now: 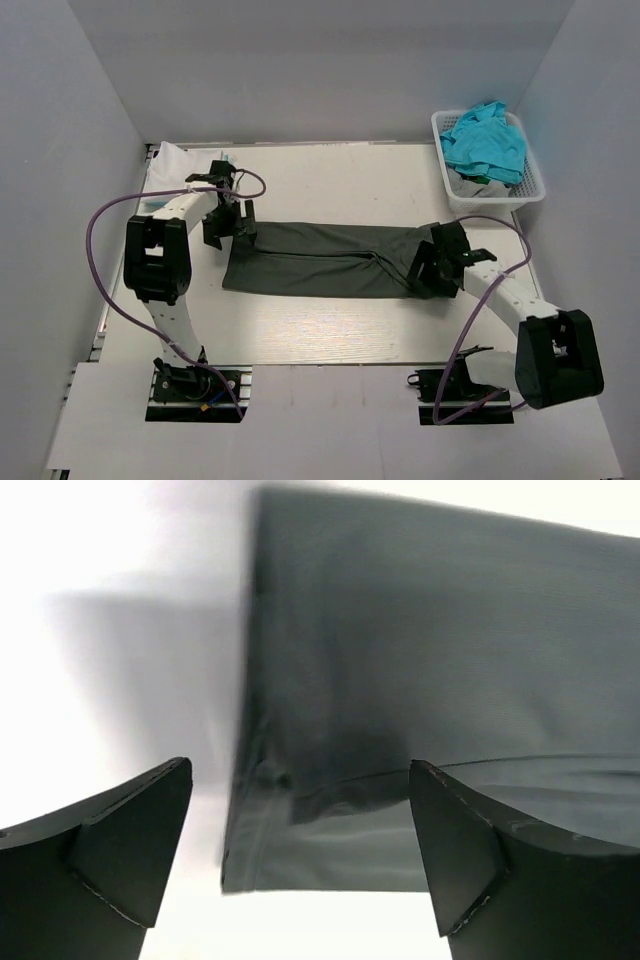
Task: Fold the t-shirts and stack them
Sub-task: Fold the other side of the tshirt into a rectangle, then rotate the tshirt 90 degrees
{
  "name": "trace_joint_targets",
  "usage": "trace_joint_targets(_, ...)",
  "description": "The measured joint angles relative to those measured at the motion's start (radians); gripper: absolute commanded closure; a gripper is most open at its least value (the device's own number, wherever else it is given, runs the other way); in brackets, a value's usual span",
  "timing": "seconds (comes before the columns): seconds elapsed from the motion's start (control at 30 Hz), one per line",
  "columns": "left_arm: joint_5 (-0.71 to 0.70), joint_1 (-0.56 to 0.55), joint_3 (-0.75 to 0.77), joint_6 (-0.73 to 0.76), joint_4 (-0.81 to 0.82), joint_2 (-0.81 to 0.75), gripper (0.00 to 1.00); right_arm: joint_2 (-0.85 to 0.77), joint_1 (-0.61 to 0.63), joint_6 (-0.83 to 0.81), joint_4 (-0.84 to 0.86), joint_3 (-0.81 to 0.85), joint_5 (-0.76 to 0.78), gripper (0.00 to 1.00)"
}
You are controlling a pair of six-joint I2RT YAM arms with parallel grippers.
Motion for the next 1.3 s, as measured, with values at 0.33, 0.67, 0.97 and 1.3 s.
trace_joint_targets(0.33, -0.144, 0.023, 0.126, -0.128, -0.132, -0.05, 0.0, -0.101, 0.001, -0.037, -0.132, 0.118, 0.073, 0.1)
trace_joint_targets(0.67, 0.195, -0.031, 0.137, -0.18, 0.111, -0.083, 0.0, 0.108, 0.0, -0.033, 0.071, 0.216, -0.02, 0.1)
trace_joint_targets(0.97, 0.121, -0.102, -0.055, -0.229, 0.16, 0.029, 0.0, 0.36, 0.0, -0.011, 0.077, 0.248, -0.046, 0.1)
trace_joint_targets(1.3, 0.017, -0.198, -0.253, -0.332, 0.141, -0.114, 0.0, 0.682, -0.002, -0.101, -0.01, 0.649, -0.031, 0.1)
